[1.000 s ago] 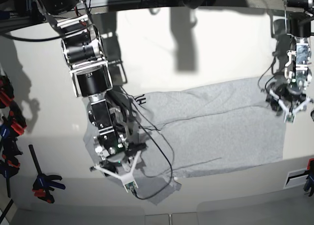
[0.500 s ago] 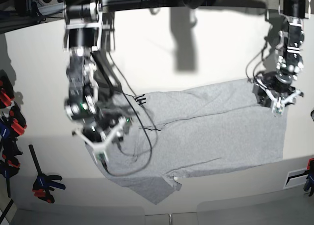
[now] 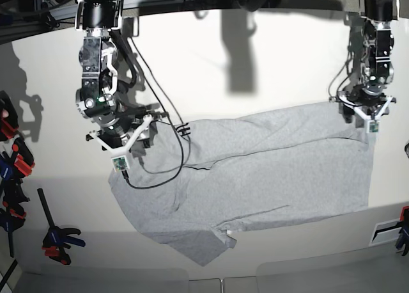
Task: Fold the T-shirt properly
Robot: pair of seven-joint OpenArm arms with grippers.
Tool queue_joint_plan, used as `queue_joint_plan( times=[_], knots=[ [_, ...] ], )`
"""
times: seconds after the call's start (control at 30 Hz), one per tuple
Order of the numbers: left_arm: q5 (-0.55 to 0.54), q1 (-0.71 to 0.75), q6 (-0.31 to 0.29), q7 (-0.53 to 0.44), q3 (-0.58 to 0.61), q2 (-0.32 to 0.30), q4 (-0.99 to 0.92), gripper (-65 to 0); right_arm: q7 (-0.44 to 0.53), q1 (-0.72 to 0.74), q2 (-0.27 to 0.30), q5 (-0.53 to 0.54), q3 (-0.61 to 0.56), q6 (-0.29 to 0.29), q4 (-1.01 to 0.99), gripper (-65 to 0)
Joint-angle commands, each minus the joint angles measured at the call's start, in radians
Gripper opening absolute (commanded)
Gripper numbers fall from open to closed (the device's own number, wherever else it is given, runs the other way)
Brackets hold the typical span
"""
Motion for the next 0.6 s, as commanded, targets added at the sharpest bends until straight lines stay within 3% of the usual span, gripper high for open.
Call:
queue_joint_plan(
  times=[0.0, 0.17, 0.33, 0.57],
  knots=[
    [0.002, -0.007, 0.016, -0.008, -0.016, -0.017, 0.01, -28.7, 0.028, 0.019, 0.003, 0.002, 0.004, -0.004, 0.005, -36.6],
    [-0.008, -0.003, 0.009, -0.02, -0.025, -0.013, 0.011, -28.7, 0.049, 0.019, 0.003, 0.006, 0.046, -0.023, -0.048, -36.6],
    [-0.003, -0.014, 0.008, -0.099, -0.025, 0.008, -0.01, -29.5, 0.06, 0.019, 0.003, 0.01, 0.075, -0.022, -0.127, -36.6],
    [-0.004, -0.065, 0.001, -0.06, -0.025, 0.022, -0.114, -29.6, 0.049, 0.018, 0.003, 0.002, 0.074, -0.021, -0.141, -36.6]
  ],
)
